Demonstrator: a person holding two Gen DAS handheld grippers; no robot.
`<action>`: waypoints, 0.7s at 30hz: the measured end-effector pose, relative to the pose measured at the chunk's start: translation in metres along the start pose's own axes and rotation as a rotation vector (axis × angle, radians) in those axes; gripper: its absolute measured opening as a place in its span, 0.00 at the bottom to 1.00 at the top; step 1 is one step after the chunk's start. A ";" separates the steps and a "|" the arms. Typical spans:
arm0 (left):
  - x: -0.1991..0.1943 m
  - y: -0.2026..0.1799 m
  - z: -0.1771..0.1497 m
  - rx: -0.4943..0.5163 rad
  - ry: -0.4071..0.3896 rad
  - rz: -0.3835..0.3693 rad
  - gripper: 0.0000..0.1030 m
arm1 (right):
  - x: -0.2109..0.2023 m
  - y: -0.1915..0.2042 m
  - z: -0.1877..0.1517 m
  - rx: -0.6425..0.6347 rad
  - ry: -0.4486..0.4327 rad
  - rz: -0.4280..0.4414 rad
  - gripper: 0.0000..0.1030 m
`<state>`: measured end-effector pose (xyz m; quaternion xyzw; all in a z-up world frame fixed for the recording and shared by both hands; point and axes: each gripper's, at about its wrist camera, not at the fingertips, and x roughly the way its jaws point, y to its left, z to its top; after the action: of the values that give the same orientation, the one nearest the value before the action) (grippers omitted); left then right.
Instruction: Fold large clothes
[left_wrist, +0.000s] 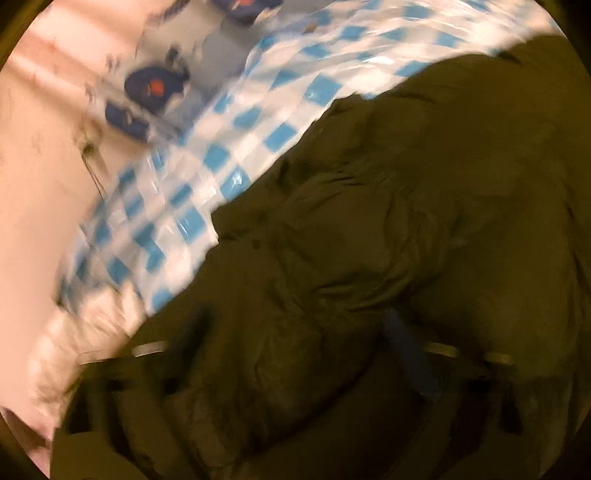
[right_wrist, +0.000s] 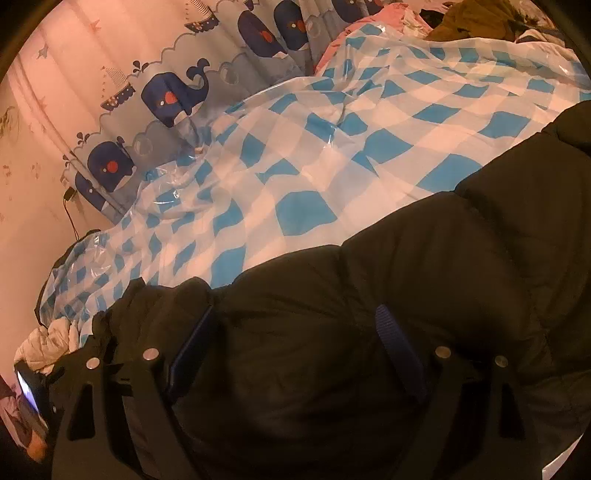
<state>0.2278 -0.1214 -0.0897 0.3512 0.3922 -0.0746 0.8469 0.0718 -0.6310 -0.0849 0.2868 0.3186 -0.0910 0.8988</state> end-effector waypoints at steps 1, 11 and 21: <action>0.008 0.009 0.000 -0.054 0.037 -0.028 0.13 | 0.001 0.000 -0.001 -0.002 0.000 0.000 0.82; -0.036 0.153 -0.044 -0.513 -0.084 0.023 0.02 | 0.004 -0.002 -0.004 -0.009 0.001 0.000 0.83; -0.040 0.380 -0.230 -0.830 0.139 0.453 0.02 | 0.011 0.006 -0.008 -0.055 0.029 -0.059 0.87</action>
<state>0.2129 0.3046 0.0403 0.0642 0.3582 0.2983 0.8824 0.0780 -0.6210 -0.0943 0.2539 0.3423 -0.1049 0.8986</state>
